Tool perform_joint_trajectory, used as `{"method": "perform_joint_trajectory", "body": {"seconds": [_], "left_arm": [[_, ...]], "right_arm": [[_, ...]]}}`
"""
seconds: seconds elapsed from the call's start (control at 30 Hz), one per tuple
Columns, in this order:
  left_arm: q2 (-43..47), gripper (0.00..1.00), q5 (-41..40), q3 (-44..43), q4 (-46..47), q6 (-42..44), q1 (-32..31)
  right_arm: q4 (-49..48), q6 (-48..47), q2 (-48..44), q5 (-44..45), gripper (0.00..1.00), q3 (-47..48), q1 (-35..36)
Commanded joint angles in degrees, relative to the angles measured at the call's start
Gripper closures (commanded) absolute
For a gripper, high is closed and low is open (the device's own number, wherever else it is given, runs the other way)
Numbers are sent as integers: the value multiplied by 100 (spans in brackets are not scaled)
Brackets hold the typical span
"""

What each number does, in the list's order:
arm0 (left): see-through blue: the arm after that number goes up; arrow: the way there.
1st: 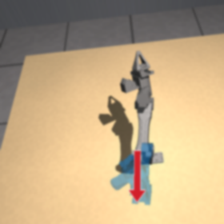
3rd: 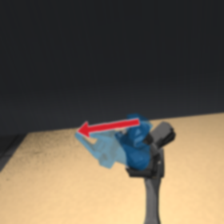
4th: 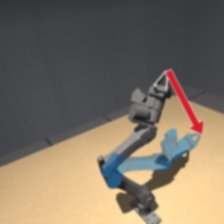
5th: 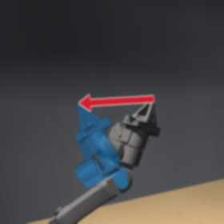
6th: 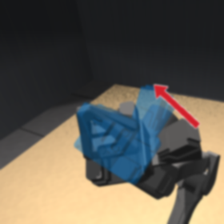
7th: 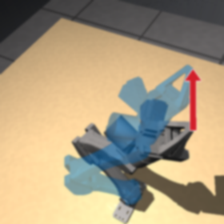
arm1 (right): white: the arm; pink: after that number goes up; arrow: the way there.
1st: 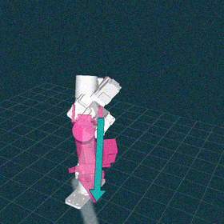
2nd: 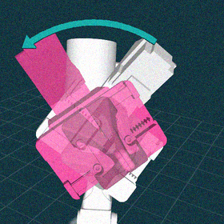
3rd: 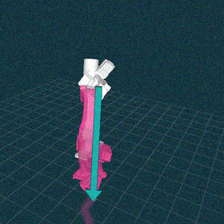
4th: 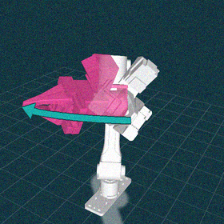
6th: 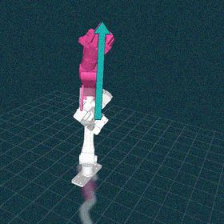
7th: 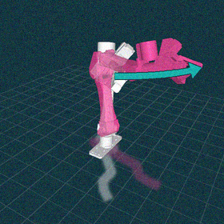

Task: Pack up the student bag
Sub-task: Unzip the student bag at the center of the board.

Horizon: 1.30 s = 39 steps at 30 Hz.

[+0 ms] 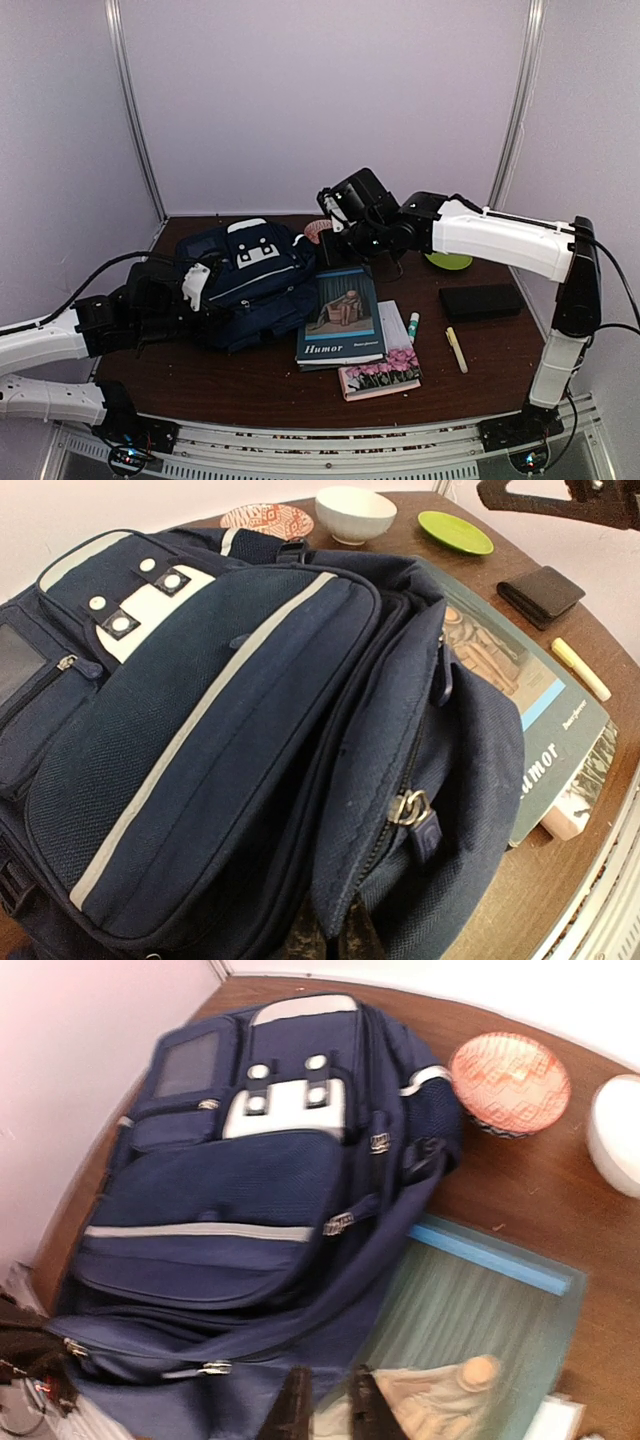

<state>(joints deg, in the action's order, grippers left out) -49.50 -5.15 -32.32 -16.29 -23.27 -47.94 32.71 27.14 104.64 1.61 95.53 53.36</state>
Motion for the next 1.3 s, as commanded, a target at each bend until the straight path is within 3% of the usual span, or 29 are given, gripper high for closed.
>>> {"method": "perform_joint_trajectory", "body": {"seconds": [0.0,0.13,0.33,0.53,0.87,1.13,1.27], "left_arm": [[192,100,-251,-183,495,-29,57],[542,100,-493,-26,290,-190,56],[1006,100,-224,123,276,-113,57],[1200,100,329,63,169,57,57],[1296,100,55,91,-183,-185,57],[1162,100,257,250,-225,-394,57],[1207,100,247,253,-216,-374,57]], "right_arm": [[-1288,182,-437,-1220,67,-794,29],[-2007,514,-460,-1837,52,-1169,146],[-1784,-819,-682,-781,45,-874,834],[-2217,-2309,-985,-670,30,-1125,950],[-1781,-4307,-427,-1259,29,-544,999],[-975,-5164,396,-812,29,437,1176],[-725,-5212,697,-998,31,645,1236]]}}
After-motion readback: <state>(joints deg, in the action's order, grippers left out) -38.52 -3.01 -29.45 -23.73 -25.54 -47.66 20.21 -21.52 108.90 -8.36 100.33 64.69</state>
